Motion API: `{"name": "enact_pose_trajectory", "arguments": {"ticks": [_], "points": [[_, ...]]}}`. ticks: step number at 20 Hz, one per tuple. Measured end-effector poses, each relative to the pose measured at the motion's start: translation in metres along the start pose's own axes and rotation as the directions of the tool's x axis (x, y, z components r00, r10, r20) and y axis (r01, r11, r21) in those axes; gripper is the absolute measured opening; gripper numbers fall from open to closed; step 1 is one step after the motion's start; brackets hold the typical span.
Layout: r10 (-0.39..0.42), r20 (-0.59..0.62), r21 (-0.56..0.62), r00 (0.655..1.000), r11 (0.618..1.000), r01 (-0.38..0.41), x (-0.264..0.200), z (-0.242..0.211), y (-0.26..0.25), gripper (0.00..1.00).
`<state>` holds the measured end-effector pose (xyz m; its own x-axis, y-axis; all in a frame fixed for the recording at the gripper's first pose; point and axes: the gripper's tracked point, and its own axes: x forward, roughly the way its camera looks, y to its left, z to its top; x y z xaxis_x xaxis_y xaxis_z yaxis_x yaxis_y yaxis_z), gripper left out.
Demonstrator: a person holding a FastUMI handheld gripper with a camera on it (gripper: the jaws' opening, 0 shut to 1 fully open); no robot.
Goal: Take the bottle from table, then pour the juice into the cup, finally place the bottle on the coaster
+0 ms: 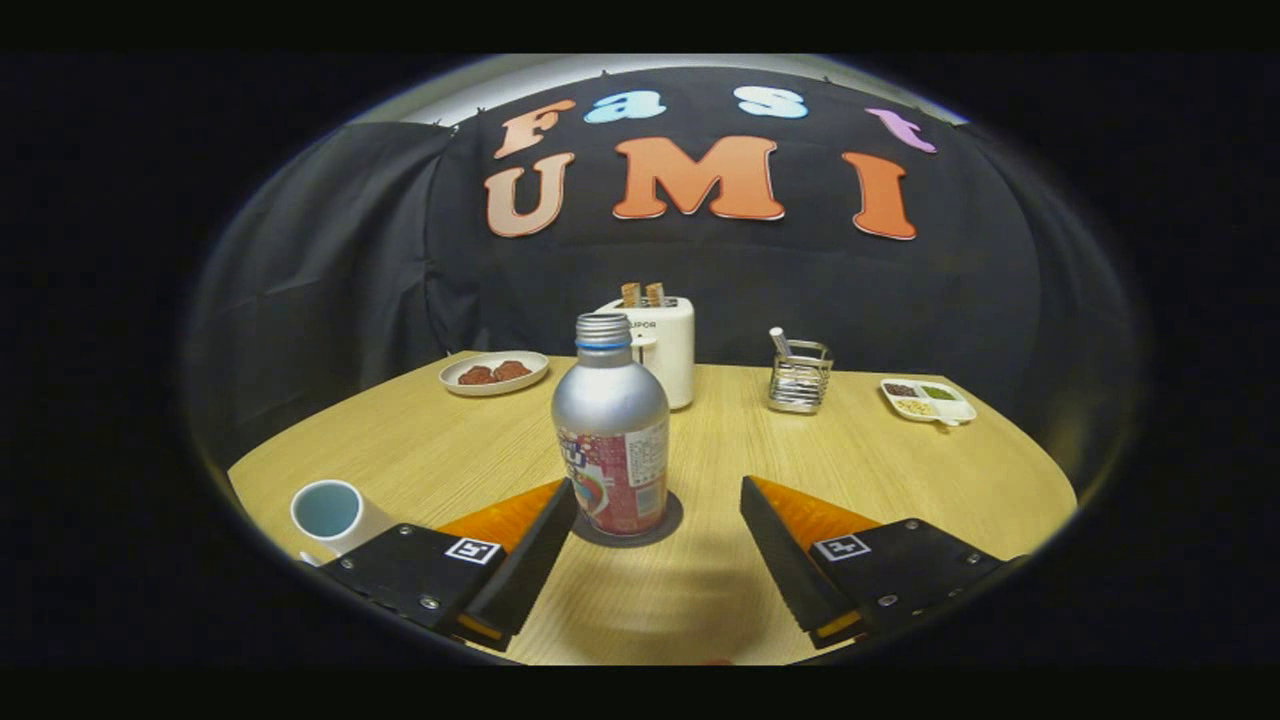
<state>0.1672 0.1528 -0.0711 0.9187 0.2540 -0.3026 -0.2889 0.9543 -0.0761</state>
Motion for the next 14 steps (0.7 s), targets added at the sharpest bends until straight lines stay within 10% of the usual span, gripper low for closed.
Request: {"name": "enact_pose_trajectory", "arguments": {"ticks": [14], "points": [[-0.15, 0.143, 0.059, 0.978, 0.988, 0.143, -0.164, -0.015, -0.071, 0.97]]}}
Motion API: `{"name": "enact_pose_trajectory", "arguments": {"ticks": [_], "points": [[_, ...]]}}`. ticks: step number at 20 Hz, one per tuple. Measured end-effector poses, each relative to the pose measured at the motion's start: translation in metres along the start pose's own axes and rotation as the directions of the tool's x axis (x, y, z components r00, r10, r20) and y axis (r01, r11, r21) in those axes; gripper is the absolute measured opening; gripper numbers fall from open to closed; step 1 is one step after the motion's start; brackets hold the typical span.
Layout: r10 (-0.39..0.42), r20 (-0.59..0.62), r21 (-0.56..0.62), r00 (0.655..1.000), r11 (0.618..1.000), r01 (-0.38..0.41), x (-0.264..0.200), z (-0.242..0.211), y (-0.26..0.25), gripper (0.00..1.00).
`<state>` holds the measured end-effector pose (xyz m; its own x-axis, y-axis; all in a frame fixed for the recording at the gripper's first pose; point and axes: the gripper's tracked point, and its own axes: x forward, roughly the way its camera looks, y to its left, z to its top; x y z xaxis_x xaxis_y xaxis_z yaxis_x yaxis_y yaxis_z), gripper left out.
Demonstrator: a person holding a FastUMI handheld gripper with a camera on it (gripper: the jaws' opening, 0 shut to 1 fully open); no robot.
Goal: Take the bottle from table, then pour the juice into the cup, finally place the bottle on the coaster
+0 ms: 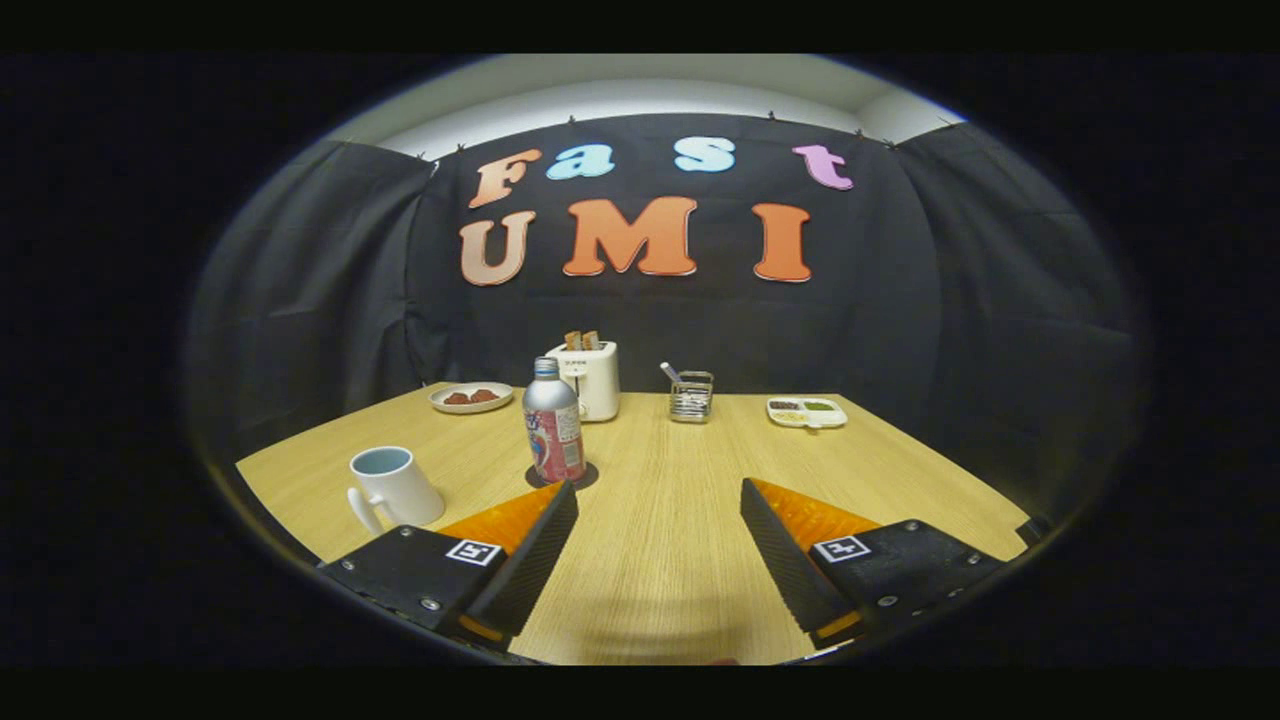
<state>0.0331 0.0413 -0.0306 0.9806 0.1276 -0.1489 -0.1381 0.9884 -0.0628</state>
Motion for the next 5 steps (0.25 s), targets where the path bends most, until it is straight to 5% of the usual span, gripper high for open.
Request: {"name": "enact_pose_trajectory", "arguments": {"ticks": [5], "points": [[-0.036, 0.023, 0.048, 0.999, 0.998, 0.035, -0.029, -0.018, -0.017, 0.97]]}}
